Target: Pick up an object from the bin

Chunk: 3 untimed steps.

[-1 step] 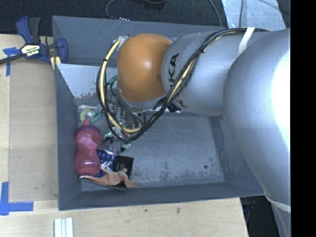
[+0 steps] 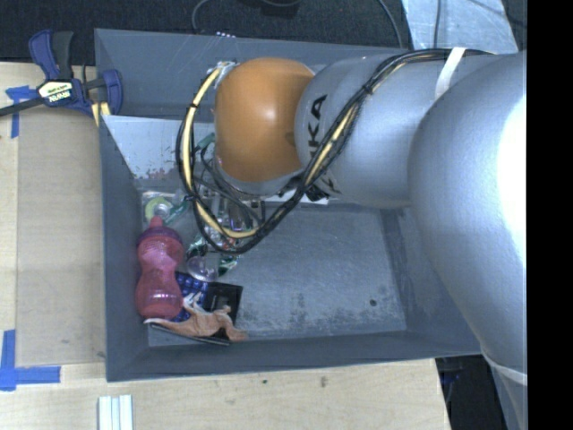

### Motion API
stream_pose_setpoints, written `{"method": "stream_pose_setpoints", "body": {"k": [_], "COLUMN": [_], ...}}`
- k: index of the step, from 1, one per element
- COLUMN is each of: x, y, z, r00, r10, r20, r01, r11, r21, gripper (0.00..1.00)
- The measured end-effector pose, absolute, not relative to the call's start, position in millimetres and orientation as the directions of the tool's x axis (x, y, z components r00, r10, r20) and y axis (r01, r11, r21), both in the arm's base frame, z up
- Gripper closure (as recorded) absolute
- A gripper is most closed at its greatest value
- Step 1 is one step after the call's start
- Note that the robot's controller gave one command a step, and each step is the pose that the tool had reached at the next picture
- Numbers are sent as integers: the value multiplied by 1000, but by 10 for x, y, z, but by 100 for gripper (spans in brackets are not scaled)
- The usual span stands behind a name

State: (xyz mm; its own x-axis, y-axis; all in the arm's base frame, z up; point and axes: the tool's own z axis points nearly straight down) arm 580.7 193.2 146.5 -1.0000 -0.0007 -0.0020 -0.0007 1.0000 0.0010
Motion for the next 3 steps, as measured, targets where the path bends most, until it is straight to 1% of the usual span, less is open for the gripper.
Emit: {"method": "stream_pose_setpoints", "body": {"k": [1, 2, 3], "x": [5694, 5641, 6155], "y": [1545, 1424, 1642], "z": [1124, 1025, 795], "r00": [-998, -996, -965], "r10": [70, 91, -262], "r20": [-4, -3, -20], "r01": [70, 91, -262], "r11": [998, 996, 965], "r21": [4, 2, 1], "gripper": [0, 0, 100]}}
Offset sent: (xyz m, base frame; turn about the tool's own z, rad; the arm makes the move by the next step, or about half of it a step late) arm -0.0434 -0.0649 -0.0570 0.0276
